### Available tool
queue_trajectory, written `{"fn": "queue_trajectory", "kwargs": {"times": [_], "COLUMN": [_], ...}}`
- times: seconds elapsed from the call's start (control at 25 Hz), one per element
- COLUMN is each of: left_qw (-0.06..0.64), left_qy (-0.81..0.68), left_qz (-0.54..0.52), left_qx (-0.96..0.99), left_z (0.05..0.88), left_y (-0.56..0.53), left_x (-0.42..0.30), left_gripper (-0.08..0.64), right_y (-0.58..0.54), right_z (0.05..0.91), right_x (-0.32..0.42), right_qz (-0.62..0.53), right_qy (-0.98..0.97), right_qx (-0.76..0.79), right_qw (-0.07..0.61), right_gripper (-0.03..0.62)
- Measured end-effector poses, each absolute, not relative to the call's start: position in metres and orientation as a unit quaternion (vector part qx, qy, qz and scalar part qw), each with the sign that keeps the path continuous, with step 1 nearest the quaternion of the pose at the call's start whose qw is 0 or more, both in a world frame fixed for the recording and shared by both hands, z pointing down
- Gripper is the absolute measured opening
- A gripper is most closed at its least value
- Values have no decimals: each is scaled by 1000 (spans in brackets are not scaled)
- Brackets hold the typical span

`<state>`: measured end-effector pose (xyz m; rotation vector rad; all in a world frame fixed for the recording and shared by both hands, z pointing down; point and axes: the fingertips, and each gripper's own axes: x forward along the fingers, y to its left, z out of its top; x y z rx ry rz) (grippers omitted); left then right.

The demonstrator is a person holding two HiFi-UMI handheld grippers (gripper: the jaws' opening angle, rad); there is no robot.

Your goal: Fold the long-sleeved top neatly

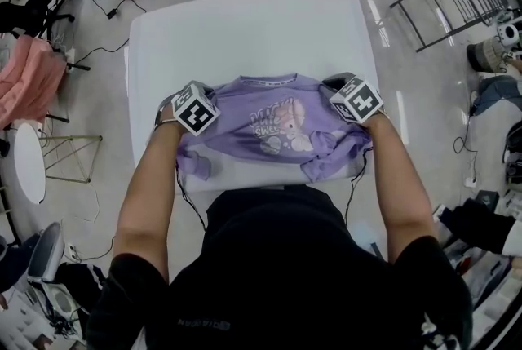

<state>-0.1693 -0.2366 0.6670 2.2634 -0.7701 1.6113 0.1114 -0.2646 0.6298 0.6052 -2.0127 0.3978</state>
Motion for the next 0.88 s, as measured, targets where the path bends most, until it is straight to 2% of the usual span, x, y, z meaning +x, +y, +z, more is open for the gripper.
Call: {"fn": "queue_trajectory", "kwargs": {"times": [0.52,0.88], "left_qw": [-19,-122], "left_qy": [-449,-507], "left_qz": [416,311], "left_qx": [791,794], "left_z": [474,321], "left_y": [-298,-304], "left_x": [-199,-221], "left_gripper": [29,29], "right_y": [-319,-313], "right_z": [438,299], "right_x": [98,76], "right_qz": [-36,-245], "right_qy": [-860,-808], "right_qx": [395,438], "right_qw": [322,308], "right_gripper": [11,9]}}
